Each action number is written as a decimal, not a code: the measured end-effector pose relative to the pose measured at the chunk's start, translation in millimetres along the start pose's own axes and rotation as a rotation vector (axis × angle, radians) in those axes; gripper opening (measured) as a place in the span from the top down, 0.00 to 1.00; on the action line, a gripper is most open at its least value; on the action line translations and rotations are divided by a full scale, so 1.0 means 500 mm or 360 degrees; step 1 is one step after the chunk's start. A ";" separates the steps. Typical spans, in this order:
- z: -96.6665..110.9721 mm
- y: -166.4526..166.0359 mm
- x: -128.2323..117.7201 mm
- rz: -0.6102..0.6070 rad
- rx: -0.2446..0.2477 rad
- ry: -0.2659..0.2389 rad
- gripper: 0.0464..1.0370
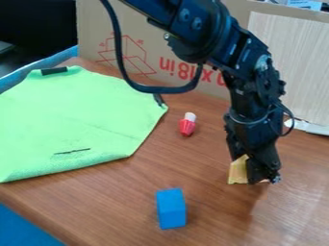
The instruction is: Put the yellow figure on left of cloth
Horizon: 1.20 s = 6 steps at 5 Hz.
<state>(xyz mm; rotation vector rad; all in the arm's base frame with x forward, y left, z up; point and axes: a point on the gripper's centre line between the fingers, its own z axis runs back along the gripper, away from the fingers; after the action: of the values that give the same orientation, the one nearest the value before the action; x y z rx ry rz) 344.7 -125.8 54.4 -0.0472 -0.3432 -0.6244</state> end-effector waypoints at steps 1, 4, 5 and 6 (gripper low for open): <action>0.028 0.000 -0.018 -0.0021 -0.0006 -0.0038 0.57; 0.133 0.116 -0.104 0.0253 0.0111 -0.0196 0.57; 0.161 0.188 -0.150 0.0470 0.0140 -0.0233 0.57; 0.180 0.262 -0.179 0.0675 0.0212 -0.0267 0.57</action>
<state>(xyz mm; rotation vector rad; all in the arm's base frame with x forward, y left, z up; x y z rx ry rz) 325.9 44.2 117.6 -0.0430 -0.5195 -0.1765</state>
